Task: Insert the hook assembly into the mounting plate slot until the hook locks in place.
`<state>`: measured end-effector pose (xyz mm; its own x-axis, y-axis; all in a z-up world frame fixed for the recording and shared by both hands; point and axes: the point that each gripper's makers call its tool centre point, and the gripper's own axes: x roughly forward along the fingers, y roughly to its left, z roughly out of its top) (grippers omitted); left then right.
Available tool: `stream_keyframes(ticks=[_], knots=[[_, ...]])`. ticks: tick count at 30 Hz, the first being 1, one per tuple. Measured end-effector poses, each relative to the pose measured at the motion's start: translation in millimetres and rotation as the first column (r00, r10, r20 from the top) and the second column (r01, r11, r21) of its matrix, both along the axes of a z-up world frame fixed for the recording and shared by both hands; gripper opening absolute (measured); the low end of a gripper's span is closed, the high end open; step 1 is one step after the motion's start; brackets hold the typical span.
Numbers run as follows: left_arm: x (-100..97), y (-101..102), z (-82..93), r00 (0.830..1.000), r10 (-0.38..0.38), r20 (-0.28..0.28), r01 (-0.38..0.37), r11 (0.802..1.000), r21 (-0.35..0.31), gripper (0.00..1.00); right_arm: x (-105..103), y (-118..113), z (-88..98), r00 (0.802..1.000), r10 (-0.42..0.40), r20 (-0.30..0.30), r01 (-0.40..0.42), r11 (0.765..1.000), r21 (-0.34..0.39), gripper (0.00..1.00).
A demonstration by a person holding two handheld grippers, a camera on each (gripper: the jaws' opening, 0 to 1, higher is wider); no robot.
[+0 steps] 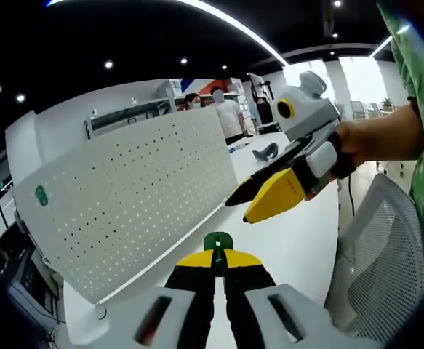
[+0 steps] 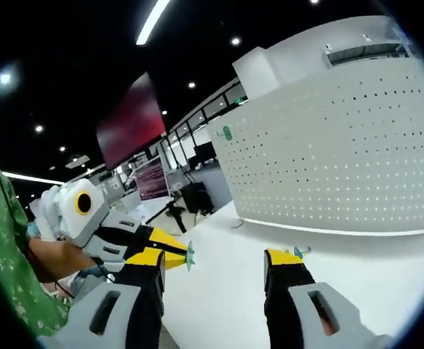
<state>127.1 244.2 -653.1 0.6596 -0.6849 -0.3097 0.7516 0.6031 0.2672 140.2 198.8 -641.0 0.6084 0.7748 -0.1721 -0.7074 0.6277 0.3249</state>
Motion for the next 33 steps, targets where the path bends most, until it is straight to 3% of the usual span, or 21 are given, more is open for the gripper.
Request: stream_keyframes(ticks=[17, 33], knots=[[6.3, 12, 11.4, 0.998, 0.064, -0.02, -0.065, 0.995, -0.075, 0.03, 12, -16, 14.5, 0.988, -0.095, 0.12, 0.1, 0.994, -0.037, 0.88], [9.5, 24, 18.9, 0.991, 0.125, -0.044, -0.13, 0.982, -0.135, 0.03, 13, -24, 31.4, 0.967, -0.139, 0.212, 0.153, 0.987, -0.049, 0.92]])
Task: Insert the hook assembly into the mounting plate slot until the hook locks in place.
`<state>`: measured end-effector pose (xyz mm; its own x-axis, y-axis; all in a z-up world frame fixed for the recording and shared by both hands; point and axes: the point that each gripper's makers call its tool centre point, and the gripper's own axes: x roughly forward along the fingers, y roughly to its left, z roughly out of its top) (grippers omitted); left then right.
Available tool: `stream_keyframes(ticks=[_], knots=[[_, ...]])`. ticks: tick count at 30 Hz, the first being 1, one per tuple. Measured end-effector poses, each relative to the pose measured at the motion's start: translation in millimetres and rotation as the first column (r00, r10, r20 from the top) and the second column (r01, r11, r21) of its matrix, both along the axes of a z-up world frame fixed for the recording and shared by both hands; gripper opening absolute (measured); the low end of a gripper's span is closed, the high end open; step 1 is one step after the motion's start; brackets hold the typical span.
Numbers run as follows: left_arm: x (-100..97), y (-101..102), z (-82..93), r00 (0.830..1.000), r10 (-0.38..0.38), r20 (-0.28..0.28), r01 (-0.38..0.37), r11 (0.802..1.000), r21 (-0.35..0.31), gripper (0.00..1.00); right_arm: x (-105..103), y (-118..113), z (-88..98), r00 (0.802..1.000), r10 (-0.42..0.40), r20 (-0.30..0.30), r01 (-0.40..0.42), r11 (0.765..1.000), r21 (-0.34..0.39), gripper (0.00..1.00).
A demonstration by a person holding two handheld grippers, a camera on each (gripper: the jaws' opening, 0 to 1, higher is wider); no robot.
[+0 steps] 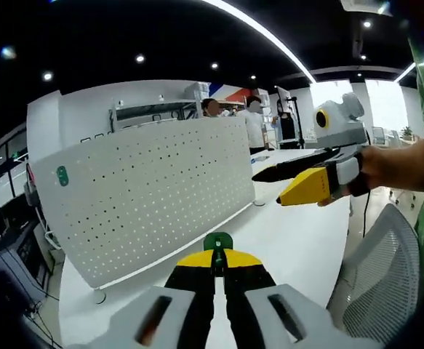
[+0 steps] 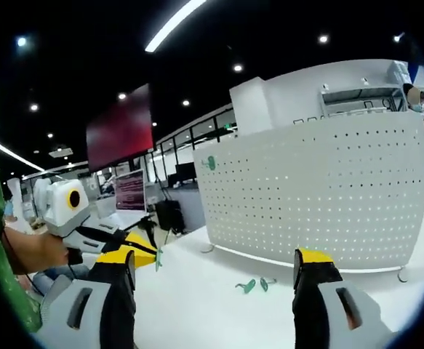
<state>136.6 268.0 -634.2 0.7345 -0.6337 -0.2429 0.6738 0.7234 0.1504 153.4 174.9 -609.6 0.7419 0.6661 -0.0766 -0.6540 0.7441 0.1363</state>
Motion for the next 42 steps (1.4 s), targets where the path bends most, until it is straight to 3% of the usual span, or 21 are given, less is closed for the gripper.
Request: stream_keyframes(ticks=[10, 21, 34, 42], knots=[[9.4, 8, 8.3, 0.998, 0.062, -0.011, -0.062, 0.997, -0.043, 0.03, -3, -2, 6.5, 1.0, -0.002, 0.025, 0.002, 1.0, -0.011, 0.92], [32.3, 23, 31.3, 0.987, 0.16, 0.023, -0.158, 0.984, -0.085, 0.03, -1, -6, 8.8, 1.0, 0.003, 0.029, -0.002, 1.0, -0.008, 0.92], [77.7, 46, 83.7, 0.956, 0.272, 0.111, -0.257, 0.958, -0.127, 0.03, 4, -19, 13.0, 0.999, -0.001, 0.035, 0.001, 1.0, -0.012, 0.91], [111.2, 62, 112.6, 0.928, 0.35, 0.123, -0.323, 0.926, -0.196, 0.03, 8, -23, 16.9, 0.999, -0.001, 0.043, 0.001, 1.0, -0.004, 0.91]])
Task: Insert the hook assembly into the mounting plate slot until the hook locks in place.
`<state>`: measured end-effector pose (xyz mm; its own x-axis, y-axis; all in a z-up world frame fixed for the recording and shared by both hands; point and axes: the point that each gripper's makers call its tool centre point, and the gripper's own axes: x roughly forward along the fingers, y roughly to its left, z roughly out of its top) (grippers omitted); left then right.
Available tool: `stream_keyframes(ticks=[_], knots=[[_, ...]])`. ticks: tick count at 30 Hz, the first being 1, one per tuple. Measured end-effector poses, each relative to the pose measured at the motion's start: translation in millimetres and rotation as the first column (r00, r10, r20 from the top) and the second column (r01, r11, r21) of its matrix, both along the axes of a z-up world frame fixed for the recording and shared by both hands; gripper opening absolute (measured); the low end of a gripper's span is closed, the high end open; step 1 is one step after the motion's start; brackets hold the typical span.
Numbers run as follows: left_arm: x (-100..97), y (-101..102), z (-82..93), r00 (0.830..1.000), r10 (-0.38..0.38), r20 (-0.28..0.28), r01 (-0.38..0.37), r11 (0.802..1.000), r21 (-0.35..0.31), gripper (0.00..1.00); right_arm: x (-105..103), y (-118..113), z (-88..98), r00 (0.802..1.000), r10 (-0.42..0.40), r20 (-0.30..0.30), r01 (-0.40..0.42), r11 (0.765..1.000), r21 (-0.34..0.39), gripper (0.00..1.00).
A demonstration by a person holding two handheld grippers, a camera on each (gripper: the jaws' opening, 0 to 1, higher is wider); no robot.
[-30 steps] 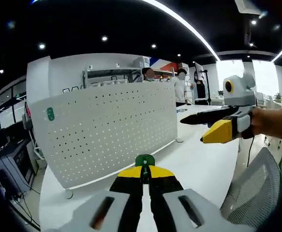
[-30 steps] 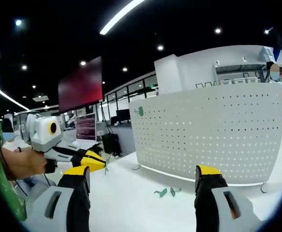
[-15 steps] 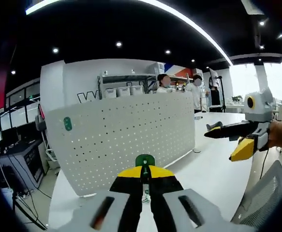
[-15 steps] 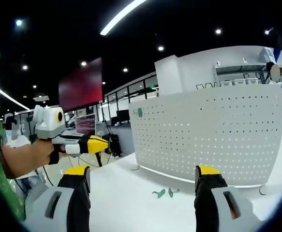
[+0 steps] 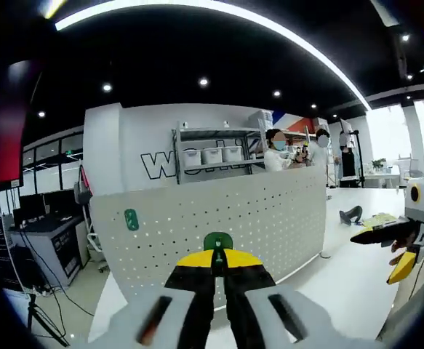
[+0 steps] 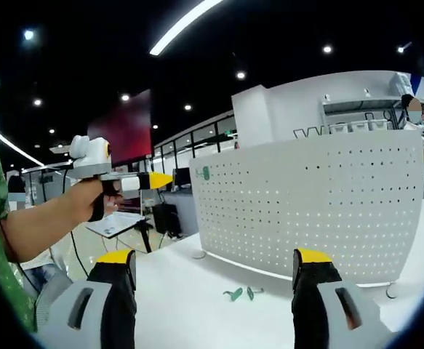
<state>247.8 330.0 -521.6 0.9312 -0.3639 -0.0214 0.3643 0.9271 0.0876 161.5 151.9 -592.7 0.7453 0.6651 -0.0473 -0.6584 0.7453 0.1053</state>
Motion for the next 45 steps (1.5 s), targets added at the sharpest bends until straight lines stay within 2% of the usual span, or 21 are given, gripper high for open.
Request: stream_keyframes(ticks=[16, 25, 36, 45], knots=[[50.6, 15, 24.3, 0.995, 0.092, 0.028, -0.09, 0.994, -0.065, 0.03, 9, -8, -0.3, 1.0, -0.018, -0.008, 0.018, 1.0, -0.003, 0.9], [85.8, 28, 35.4, 0.985, 0.157, 0.065, -0.153, 0.986, -0.069, 0.03, 19, -14, -1.6, 0.999, -0.03, -0.016, 0.03, 1.0, -0.01, 0.9], [121.1, 41, 39.6, 0.97, 0.227, 0.09, -0.22, 0.972, -0.08, 0.03, 30, -14, -4.6, 0.999, -0.034, -0.027, 0.033, 0.999, -0.017, 0.9], [142.0, 46, 32.8, 0.956, 0.277, 0.099, -0.27, 0.96, -0.078, 0.03, 37, -21, -11.4, 0.998, -0.049, -0.043, 0.048, 0.999, -0.019, 0.89]])
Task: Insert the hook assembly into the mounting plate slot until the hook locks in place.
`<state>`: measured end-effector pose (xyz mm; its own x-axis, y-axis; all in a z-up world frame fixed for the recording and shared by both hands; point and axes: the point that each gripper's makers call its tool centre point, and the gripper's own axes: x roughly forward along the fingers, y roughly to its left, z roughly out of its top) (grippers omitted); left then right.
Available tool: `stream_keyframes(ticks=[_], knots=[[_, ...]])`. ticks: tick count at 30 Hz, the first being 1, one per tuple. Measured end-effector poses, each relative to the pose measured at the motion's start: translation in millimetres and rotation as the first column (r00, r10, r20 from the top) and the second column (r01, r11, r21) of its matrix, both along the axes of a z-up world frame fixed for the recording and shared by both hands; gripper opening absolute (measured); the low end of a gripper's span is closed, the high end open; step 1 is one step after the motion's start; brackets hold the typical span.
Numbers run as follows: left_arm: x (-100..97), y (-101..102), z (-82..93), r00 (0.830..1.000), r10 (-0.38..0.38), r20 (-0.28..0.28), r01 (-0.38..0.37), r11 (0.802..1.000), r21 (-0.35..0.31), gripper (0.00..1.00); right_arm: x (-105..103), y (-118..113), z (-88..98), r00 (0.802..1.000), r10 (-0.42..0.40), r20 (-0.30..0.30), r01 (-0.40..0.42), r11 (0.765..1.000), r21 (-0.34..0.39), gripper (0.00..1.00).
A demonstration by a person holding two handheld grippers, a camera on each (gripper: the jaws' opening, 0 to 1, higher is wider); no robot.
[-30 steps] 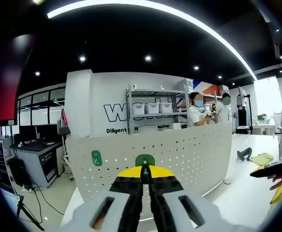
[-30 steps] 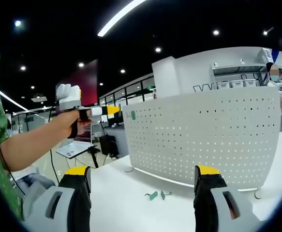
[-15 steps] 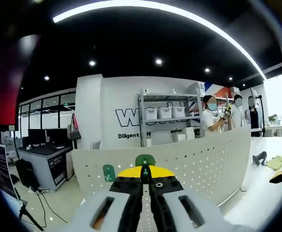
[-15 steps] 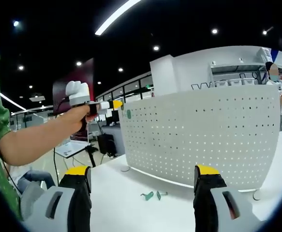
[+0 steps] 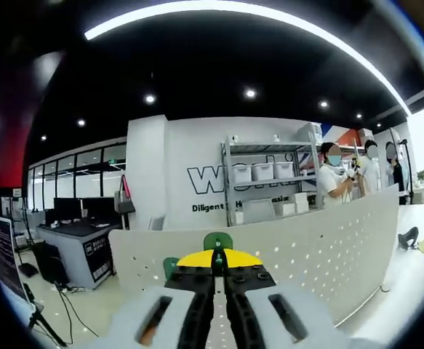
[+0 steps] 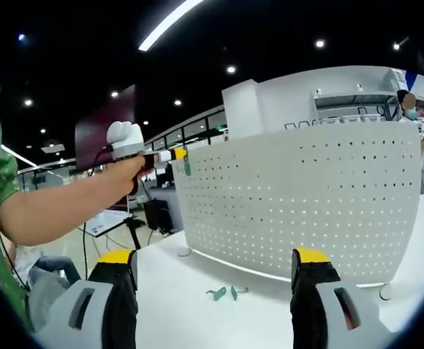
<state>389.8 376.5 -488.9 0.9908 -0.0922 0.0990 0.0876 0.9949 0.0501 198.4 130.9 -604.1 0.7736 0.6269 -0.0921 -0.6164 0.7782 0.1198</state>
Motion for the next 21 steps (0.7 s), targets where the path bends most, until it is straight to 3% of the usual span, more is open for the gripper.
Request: stream_keyframes(ticks=[8, 21], knots=[[14.0, -4, -7.2, 1.0, 0.021, 0.001, -0.021, 1.0, 0.005, 0.03, 6, -3, -3.1, 1.0, -0.006, -0.011, 0.006, 1.0, -0.003, 0.89], [20.4, -1, -14.6, 0.999, 0.042, -0.001, -0.042, 0.999, -0.022, 0.03, 11, -3, -7.7, 1.0, -0.006, -0.023, 0.006, 1.0, -0.012, 0.89]])
